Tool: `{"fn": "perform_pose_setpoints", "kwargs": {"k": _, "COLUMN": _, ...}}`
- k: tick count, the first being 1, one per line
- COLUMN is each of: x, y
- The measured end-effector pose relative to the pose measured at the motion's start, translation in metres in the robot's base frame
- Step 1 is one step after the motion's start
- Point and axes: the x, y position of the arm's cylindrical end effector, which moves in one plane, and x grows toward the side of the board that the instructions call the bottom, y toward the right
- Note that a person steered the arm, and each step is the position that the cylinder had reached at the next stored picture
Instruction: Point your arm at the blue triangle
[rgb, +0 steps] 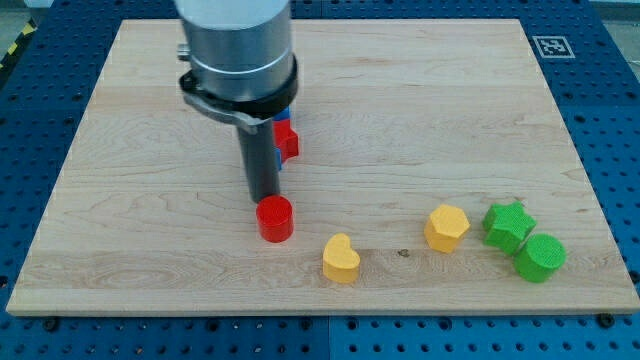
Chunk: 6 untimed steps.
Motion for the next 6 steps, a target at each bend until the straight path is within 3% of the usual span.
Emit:
{"fn": "perform_pose_setpoints", "kwargs": {"k": 1, "x": -0.006, "y": -0.041}}
{"fn": "perform_pose_setpoints", "kwargs": {"k": 3, "x": -0.088, "y": -0.061}}
{"fn": "perform_pose_setpoints", "kwargs": {"k": 6, "x": -0.053, "y": -0.038}}
